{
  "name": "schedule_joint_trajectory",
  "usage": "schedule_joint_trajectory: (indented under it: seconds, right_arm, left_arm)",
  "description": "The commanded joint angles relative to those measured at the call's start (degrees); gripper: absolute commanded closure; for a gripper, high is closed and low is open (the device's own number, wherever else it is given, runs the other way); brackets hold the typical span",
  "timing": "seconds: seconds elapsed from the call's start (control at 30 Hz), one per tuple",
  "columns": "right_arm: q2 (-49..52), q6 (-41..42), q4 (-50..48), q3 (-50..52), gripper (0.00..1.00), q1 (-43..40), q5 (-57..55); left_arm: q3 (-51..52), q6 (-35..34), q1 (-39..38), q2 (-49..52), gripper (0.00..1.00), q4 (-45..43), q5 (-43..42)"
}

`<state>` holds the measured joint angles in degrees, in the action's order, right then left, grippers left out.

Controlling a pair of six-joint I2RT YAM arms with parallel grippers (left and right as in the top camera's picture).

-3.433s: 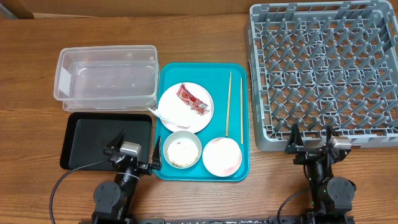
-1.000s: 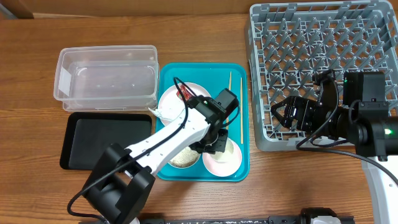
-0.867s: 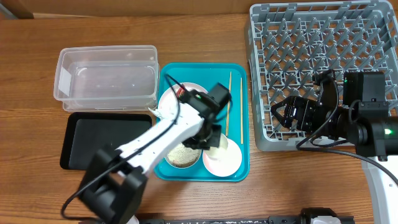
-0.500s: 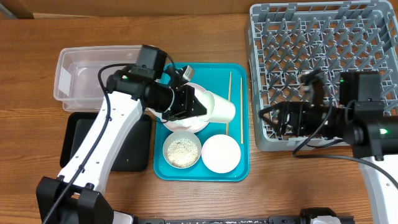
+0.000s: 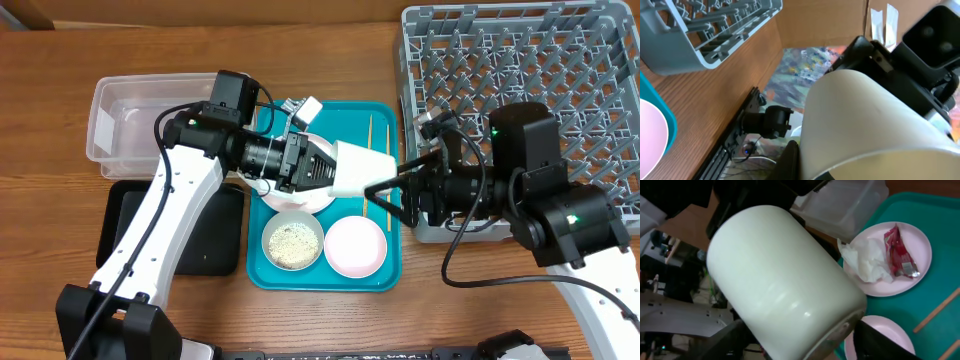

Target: Sort waste into correct bins and load items into the dishwasher

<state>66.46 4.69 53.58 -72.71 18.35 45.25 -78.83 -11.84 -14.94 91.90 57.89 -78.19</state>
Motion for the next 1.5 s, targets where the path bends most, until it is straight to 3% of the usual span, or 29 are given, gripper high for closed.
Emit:
schedule_joint_trajectory:
  seconds: [0.0, 0.13, 0.23, 0.3, 0.37, 0.43, 0.5, 0.53, 0.57, 0.6, 0.63, 0.87, 1.07, 1.23, 1.33, 1.47]
  right_arm:
    - [0.9, 1.4, -1.6, 0.0, 0.36, 2.3, 1.9]
    - [0.8, 1.3, -2.0, 0.0, 0.46, 2.1, 1.9]
    - [0.8, 0.5, -2.6, 0.0, 0.18, 2.1, 1.7]
    - [0.8, -0.2, -3.1, 0.0, 0.18, 2.1, 1.7]
    - [0.8, -0.2, -3.7, 0.0, 0.2, 2.1, 1.7]
    - [0.8, -0.2, -3.9, 0.0, 0.28, 2.1, 1.7]
    - [0.8, -0.2, -3.7, 0.0, 0.45, 2.1, 1.7]
    - [0.8, -0.2, -3.7, 0.0, 0.45, 2.1, 1.7]
    - [0.8, -0.3, -3.7, 0.0, 0.39, 2.1, 1.6]
    - [0.8, -0.4, -3.6, 0.0, 0.2, 2.1, 0.6]
    - [0.8, -0.4, -3.3, 0.0, 0.16, 2.1, -0.9]
    - [0.8, -0.4, -2.1, 0.0, 0.08, 1.8, -3.6]
    - [0.8, -3.4, -2.3, 0.0, 0.22, 1.0, 3.0]
    - [0.4, -5.2, -2.1, 0.0, 0.18, 0.9, 7.8]
    - [-0.3, -5.1, -2.3, 0.0, 0.11, -0.2, 7.8]
    - [-0.7, -4.9, -1.8, 0.0, 0.19, -2.8, 7.8]
  left_arm:
    - [-0.6, 2.7, -1.7, -0.4, 0.96, 0.2, -6.1]
    - [-0.6, 2.9, -1.9, -0.4, 0.96, 0.2, -6.1]
    - [-0.6, 3.1, -2.5, -0.4, 0.96, 0.2, -6.5]
    - [-0.6, 3.2, -3.1, -0.4, 0.96, 0.1, -7.5]
    - [-0.6, 4.0, -3.5, -0.4, 0.96, 0.1, -9.1]
    - [-0.6, 4.4, -3.5, -0.4, 0.96, 0.2, -10.1]
    - [-0.6, 4.4, -3.5, -0.4, 0.96, 0.2, -10.1]
    - [-0.6, 4.7, -3.5, -0.4, 0.96, 0.1, -11.3]
    - [-0.6, 5.1, -3.5, -0.4, 0.96, 0.2, -12.4]
    - [-0.6, 4.9, -3.5, -0.4, 0.96, 0.2, -12.4]
    - [-0.6, 5.0, -3.5, -0.4, 0.96, 0.2, -12.4]
    - [-0.6, 5.4, -3.4, -0.4, 0.96, 0.4, -12.4]
    - [-0.6, 5.5, -3.4, -0.4, 0.96, 0.3, -12.3]
    - [-0.6, 5.5, -3.4, -0.4, 0.96, 0.6, -9.4]
    - [-0.6, 5.5, -3.4, -0.4, 0.96, 0.8, -8.2]
    - [-0.6, 5.5, -3.5, -0.4, 0.96, 0.8, -8.3]
